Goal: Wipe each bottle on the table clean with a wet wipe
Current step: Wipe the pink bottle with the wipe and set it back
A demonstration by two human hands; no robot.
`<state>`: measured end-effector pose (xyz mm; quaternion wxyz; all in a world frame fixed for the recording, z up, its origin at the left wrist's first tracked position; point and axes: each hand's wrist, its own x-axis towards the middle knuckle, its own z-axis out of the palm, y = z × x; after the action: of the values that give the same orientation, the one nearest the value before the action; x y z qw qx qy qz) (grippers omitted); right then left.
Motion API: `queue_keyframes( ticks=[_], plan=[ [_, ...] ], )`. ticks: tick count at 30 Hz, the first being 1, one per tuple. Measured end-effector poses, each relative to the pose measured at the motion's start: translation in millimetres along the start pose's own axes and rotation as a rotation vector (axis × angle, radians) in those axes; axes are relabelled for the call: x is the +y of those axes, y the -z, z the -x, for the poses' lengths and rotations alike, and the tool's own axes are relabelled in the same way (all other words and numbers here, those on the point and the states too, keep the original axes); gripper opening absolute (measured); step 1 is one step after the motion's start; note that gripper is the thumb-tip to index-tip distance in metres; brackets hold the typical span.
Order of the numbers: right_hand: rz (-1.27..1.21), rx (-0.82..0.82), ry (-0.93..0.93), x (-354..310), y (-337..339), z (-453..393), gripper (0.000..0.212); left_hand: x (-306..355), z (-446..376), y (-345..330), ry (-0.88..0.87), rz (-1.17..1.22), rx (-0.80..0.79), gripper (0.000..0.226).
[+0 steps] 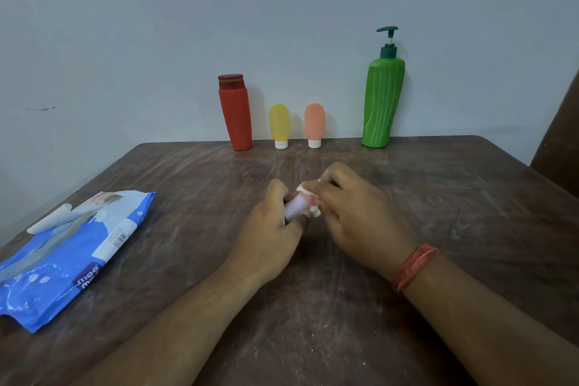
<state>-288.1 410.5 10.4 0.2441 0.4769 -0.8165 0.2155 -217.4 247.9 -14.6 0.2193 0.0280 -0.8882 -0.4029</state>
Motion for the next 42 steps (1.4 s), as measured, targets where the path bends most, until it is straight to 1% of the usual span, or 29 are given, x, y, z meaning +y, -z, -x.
queue_keyframes(
  ticks=[1,3,5,6,8,10,11,12,13,16,17,18,20,22,24,26,28,29,30,33,34,35,38,39,40,42],
  plan=[
    [0.011,0.016,0.007,3,-1,-1,0.039,0,0,0,-0.003,0.005,0.014,0.023],
    [0.029,0.081,-0.113,13,0,-4,0.038,0,0,0,0.001,-0.021,0.020,0.022],
    [0.062,0.088,-0.240,22,3,-4,0.040,0,1,-1,0.006,-0.052,-0.001,0.022],
    [0.079,0.081,-0.253,24,3,-3,0.041,1,1,-1,0.008,-0.057,-0.009,0.021],
    [0.044,0.066,-0.178,18,2,-2,0.043,1,1,0,0.010,-0.039,-0.002,0.020],
    [0.010,0.020,-0.032,9,0,1,0.047,2,1,1,0.015,0.001,0.014,0.020],
    [0.028,0.005,0.021,8,-2,1,0.051,2,1,2,0.020,0.017,0.019,0.020],
    [0.056,0.005,0.029,9,-2,1,0.052,3,0,3,0.026,0.024,0.020,0.020],
    [0.078,0.024,-0.010,14,-1,-1,0.051,4,1,3,0.030,0.023,0.024,0.019],
    [0.087,0.073,-0.226,28,3,-4,0.041,4,1,4,0.022,-0.028,0.025,0.018],
    [0.091,0.077,-0.244,29,2,-4,0.041,4,1,4,0.019,-0.044,0.021,0.018],
    [0.089,0.079,-0.226,27,1,-3,0.042,4,2,3,0.017,-0.047,0.020,0.019],
    [0.056,0.062,-0.111,17,-4,-1,0.050,3,1,4,0.017,-0.030,0.026,0.019],
    [0.076,0.027,-0.028,10,-6,1,0.057,4,0,4,0.021,-0.008,0.034,0.019],
    [0.110,0.042,-0.042,12,-7,-3,0.056,5,0,4,0.030,0.007,0.044,0.018],
    [0.125,0.074,-0.139,17,-3,-6,0.050,7,1,2,0.039,0.019,0.038,0.017],
    [0.125,0.070,-0.218,20,-1,-6,0.047,7,2,0,0.041,0.011,0.021,0.017],
    [0.113,0.069,-0.209,18,0,-6,0.048,7,2,0,0.039,0.008,0.019,0.018],
    [0.091,0.065,-0.161,14,-1,-6,0.050,7,2,0,0.034,0.017,0.025,0.018],
    [0.083,0.027,0.035,7,-5,-5,0.053,6,1,1,0.031,0.086,0.056,0.020],
    [0.102,0.027,0.042,9,-5,-6,0.052,6,2,1,0.035,0.095,0.064,0.020],
    [0.111,0.045,0.005,13,-4,-7,0.050,7,2,1,0.042,0.094,0.067,0.019],
    [0.107,0.123,-0.172,25,0,-11,0.044,8,3,2,0.048,0.087,0.066,0.016],
    [0.094,0.137,-0.188,26,-1,-11,0.044,7,3,2,0.047,0.096,0.072,0.015],
    [0.077,0.140,-0.168,23,-2,-9,0.045,6,3,2,0.048,0.112,0.082,0.015],
    [0.074,0.095,-0.049,11,-5,-6,0.049,6,1,1,0.064,0.158,0.098,0.017]
  ],
)
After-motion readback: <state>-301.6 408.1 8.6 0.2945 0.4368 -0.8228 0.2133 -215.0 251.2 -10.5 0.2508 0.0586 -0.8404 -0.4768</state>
